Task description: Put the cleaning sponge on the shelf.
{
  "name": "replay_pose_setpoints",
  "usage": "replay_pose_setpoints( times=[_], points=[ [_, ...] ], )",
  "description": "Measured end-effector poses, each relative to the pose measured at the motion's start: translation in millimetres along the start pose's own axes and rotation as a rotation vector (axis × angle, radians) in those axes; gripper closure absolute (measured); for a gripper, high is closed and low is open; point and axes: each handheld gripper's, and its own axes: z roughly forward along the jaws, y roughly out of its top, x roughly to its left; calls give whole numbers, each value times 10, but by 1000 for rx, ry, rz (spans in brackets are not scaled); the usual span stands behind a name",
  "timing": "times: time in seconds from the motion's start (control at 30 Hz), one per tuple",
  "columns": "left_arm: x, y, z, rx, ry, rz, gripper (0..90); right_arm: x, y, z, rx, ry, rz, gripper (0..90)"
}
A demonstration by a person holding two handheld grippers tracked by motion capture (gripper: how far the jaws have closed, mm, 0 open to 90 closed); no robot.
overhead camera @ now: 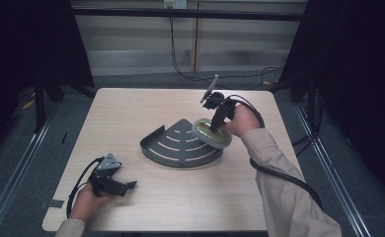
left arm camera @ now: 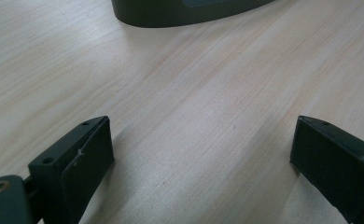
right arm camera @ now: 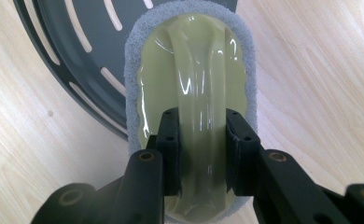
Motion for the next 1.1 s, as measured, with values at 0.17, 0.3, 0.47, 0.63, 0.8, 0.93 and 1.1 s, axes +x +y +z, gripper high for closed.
replay_pose_setpoints(
  times=[0.17,0.3,0.47,0.63,0.8,0.93,1.1],
  points=[
    [0,0,-1,1,0,1,54,-4,48,26,6,1,23,713],
    [0,0,0,0,0,0,53,-2,86,40,4,-2,35,713],
    [0,0,0,1,-1,1,54,10,148,68,1,3,54,713],
    [0,0,0,1,-1,1,53,-1,190,111,-2,0,51,713],
    [1,0,0,1,0,1,54,0,232,151,-4,1,66,713],
    [1,0,-1,1,0,1,53,5,246,178,3,-9,71,713],
    [1,0,-1,1,0,1,54,2,244,216,0,-7,79,713]
  ],
)
